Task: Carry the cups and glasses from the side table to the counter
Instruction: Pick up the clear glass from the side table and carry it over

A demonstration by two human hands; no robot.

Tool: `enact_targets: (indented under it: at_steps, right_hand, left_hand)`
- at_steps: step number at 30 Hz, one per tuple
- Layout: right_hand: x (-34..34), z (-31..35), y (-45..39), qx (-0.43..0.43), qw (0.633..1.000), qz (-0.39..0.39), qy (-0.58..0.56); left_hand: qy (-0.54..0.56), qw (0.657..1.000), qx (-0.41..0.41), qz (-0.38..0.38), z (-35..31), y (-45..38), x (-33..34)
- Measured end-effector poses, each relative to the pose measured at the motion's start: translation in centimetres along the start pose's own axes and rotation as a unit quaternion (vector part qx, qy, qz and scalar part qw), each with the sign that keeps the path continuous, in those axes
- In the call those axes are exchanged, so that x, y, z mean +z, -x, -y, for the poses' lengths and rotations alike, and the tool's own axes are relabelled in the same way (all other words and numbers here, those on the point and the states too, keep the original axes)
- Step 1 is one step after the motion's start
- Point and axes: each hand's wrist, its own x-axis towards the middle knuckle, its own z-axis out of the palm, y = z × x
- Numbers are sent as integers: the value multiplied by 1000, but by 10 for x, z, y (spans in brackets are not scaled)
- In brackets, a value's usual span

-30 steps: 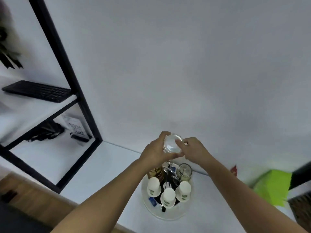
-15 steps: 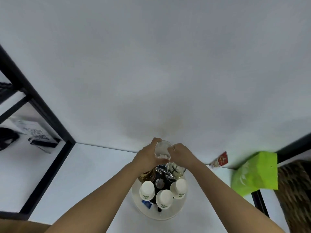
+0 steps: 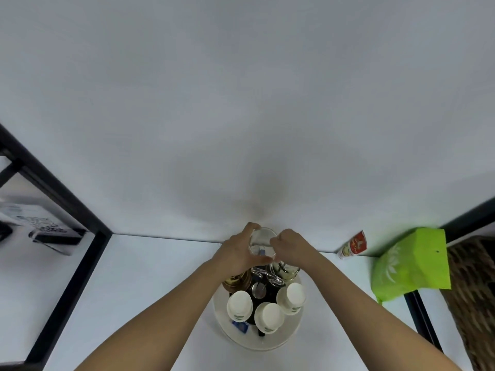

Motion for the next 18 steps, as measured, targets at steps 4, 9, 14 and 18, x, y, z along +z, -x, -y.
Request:
enact_targets:
  at_steps: [4, 9, 14, 18]
  right_hand:
    - [13, -10, -13, -3, 998, -13, 55]
    - [33, -22, -25, 12, 984, -48, 174]
    - [48, -27, -33, 11, 980, -70, 187]
    - [57, -35, -36, 20, 981, -45, 190]
  left_hand:
    - [-47, 999, -12, 10, 6, -5, 7]
    - [-132, 991, -31, -2, 19, -13, 15]
    - [-137, 988, -65, 32, 26, -23, 16]
    - [-146, 984, -77, 61, 31, -32, 20]
